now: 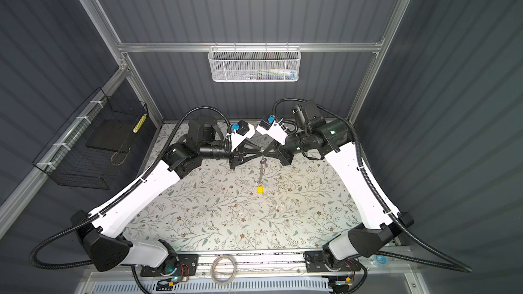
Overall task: Attach keys to a key ring
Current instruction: Insert the key into the keyring.
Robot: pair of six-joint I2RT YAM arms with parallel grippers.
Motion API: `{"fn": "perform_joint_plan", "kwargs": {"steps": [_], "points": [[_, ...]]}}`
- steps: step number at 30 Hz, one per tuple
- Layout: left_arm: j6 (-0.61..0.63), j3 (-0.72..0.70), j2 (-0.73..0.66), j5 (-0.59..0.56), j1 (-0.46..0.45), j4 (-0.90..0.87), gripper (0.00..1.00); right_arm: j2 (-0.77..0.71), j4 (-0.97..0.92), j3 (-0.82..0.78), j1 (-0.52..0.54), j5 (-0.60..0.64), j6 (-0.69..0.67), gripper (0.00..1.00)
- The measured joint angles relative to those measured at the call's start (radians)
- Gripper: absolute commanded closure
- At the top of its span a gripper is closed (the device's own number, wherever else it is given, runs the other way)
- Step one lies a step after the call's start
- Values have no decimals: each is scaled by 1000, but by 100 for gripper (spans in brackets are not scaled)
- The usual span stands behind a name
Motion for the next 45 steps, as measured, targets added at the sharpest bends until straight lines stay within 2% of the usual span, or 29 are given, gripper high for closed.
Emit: {"fn": "perform_joint_plan", "kwargs": {"steps": [6,16,23,24,28,30,34,40,45], "points": [[0,11,5,21,0,1,82,0,0,0,0,-2,0,100],[3,26,19,47,1,-8,100,-7,7,-16,-4,0,1,100],[-4,23,19,67,1,4,100,-41,47,-57,-4,0,31,100],[-12,11,16,70,1,26,100,-53,63,-72,-5,3,43,100],[-68,-87,-18,69,0,141,100,-105,148,-161,-5,15,106,79],[-103,-139,-34,63,0,190,100,-140,213,-220,-5,23,145,76],[-190,-249,-57,39,0,325,100,-237,359,-358,-3,42,229,74],[-312,-325,-76,6,0,517,100,-373,534,-534,10,66,349,72],[-389,-355,-94,-23,0,644,100,-410,606,-580,35,93,397,72]]}}
